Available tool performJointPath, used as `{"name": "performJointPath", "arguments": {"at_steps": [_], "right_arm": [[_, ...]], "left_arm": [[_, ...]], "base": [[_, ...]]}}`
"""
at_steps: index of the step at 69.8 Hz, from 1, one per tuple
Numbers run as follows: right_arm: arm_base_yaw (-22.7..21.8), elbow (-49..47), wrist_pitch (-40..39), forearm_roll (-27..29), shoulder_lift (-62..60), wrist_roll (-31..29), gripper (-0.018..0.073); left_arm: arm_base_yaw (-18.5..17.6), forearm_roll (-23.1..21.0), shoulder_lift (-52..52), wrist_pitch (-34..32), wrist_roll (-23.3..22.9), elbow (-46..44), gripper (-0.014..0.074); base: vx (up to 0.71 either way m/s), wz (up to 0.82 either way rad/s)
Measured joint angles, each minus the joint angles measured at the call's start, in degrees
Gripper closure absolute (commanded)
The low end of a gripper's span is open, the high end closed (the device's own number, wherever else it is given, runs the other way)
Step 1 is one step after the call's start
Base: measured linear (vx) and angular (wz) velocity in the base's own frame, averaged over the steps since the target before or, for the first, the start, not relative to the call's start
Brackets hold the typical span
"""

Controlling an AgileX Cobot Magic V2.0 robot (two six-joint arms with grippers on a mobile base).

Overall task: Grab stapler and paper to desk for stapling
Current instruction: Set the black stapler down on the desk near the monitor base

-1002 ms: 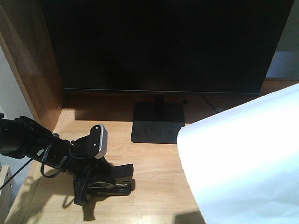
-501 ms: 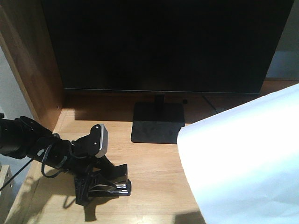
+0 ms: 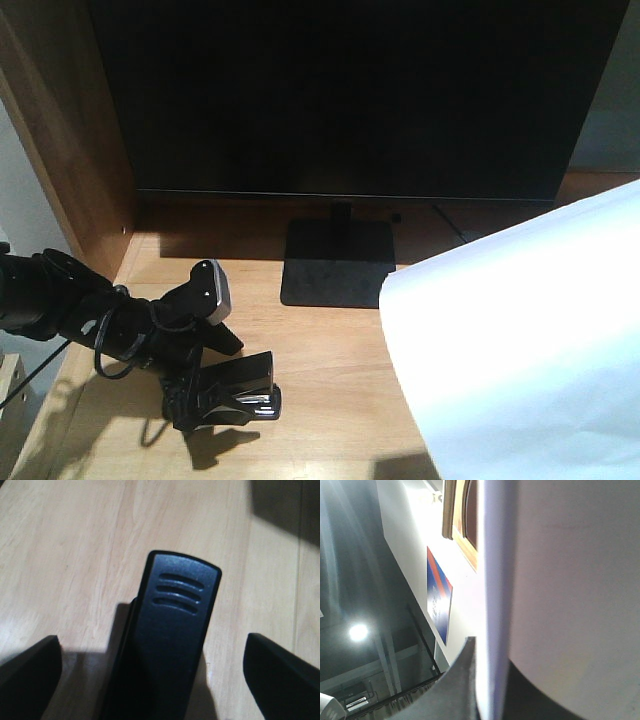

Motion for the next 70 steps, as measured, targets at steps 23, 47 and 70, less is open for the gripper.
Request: {"name": "performJointPath", "arguments": {"at_steps": [23, 47, 70], "right_arm": [[0.00, 0.00, 0.00, 0.00, 0.00, 0.00, 0.0565], [0.00, 0.00, 0.00, 0.00, 0.00, 0.00, 0.0565], [0.00, 0.00, 0.00, 0.00, 0.00, 0.00, 0.0565]], "left_arm": [[0.00, 1.85, -2.17, -0.34, -0.25, 0.00, 0.0142], [0.00, 2.02, -10.04, -0.07, -0.30, 0.00, 0.0419], [0.00, 2.21, -12.19, 0.35, -0.30, 0.00, 0.0605]], "base": [[0.00, 0.00], [0.00, 0.00], [0.00, 0.00]]}}
